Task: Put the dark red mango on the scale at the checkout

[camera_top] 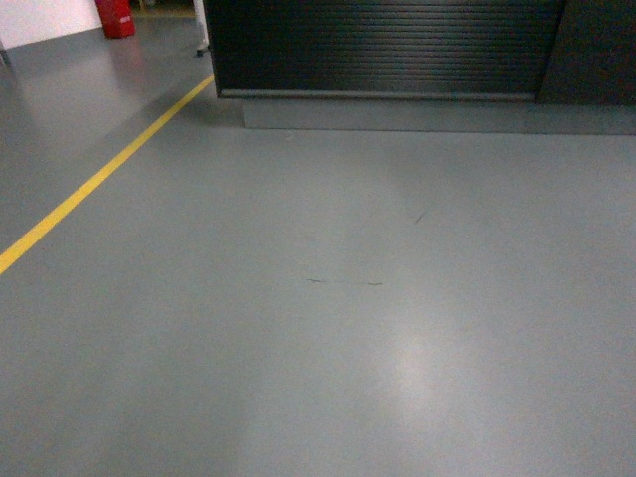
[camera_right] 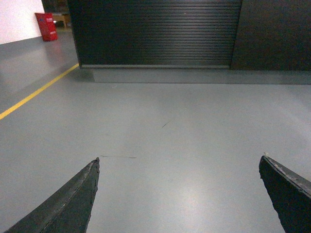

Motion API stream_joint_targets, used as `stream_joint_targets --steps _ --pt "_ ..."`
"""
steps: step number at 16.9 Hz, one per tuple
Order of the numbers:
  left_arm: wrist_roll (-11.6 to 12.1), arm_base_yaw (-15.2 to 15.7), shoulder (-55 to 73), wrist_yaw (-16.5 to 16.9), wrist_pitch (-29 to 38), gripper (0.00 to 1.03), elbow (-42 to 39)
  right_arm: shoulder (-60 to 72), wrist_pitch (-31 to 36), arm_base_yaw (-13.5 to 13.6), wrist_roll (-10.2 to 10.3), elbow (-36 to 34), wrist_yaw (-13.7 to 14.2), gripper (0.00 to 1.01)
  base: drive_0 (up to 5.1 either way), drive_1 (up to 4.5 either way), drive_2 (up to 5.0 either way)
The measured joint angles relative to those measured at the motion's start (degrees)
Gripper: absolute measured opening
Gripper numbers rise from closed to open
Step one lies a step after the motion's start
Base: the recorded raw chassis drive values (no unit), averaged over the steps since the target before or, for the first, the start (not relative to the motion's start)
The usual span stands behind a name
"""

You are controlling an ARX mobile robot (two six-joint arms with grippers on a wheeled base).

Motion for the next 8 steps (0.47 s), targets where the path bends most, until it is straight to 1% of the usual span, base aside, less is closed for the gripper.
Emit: stream_joint_targets --steps 2,8 --pt "0.0 0.0 0.0 0.0 0.0 0.98 0.0 0.0 0.0 0.0 0.0 0.0 0.0 0.98 0.0 0.00 0.0" --pt "0.0 0.0 0.0 0.0 -0.1 0.98 0.0 0.0 -0.1 0.0 0.0 0.0 0.0 0.98 0.0 4.26 -4.2"
